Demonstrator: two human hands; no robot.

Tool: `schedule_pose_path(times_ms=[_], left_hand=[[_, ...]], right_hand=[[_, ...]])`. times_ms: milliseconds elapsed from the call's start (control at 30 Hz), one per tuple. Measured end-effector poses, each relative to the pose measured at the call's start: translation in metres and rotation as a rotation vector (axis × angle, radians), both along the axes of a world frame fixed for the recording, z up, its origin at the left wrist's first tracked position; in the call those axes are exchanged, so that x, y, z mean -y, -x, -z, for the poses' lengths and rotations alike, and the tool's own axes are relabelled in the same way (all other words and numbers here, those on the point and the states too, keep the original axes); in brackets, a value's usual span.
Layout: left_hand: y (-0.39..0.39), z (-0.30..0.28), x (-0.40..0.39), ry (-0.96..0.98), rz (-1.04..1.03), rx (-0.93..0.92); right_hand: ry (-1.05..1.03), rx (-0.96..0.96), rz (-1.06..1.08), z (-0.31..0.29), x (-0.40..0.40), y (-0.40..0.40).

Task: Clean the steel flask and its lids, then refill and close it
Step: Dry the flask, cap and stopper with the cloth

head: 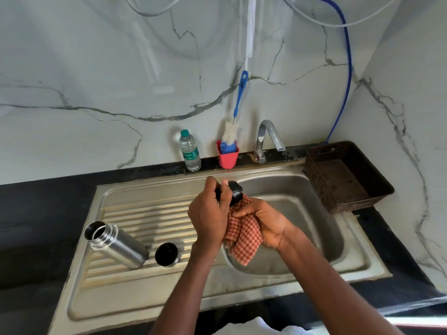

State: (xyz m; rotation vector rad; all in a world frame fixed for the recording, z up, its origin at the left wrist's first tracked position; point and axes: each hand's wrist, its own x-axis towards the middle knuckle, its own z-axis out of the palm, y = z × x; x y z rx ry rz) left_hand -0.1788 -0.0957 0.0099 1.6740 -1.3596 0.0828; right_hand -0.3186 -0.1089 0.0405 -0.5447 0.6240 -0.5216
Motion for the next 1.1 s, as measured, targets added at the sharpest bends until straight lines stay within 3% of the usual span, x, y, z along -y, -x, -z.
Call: schedule_pose_path(times_ms=[167, 267, 333, 433, 467, 500, 600, 800, 1000, 1100], left_hand=[[-0.013, 0.017, -0.008, -0.022, -0.090, 0.243], [-0.030, 0.034, -0.012, -0.159, -0.147, 0.143], [-0.039, 0.045, -0.018, -0.283, -0.163, -0.218], [-0.049, 0.054, -0.023, -0.392, 0.017, -1.209], [-0.053, 0.055, -0.028, -0.425, 0.086, -1.397], [-0.055, 0.059, -0.032, -0.456, 0.143, -1.466], [-0.060, 0.068, -0.045, -0.533, 0.246, -1.431], [-0.074, 0.075, -0.061, -0.600, 0.311, -1.435], [-0.087, 0.079, -0.074, -0.567, 0.172, -1.415], [-0.081, 0.080, -0.076, -0.515, -0.020, -1.238]], right_hand=[[-0.081, -0.005, -0.097, 0.012, -0.009, 0.006], [-0.098, 0.002, -0.072, 0.019, -0.019, 0.009], [-0.132, -0.013, 0.002, 0.023, -0.021, 0.010], [-0.088, -0.176, 0.122, 0.026, -0.021, 0.002], [-0.033, -0.264, 0.144, 0.027, -0.021, -0.001], [0.033, -0.347, 0.157, 0.028, -0.023, -0.005], [0.293, -0.593, 0.145, 0.032, -0.027, -0.022], [0.619, -0.865, 0.124, 0.057, -0.027, -0.053], [0.791, -0.868, 0.042, 0.065, -0.024, -0.068], [0.868, -0.906, 0.052, 0.070, -0.023, -0.079]])
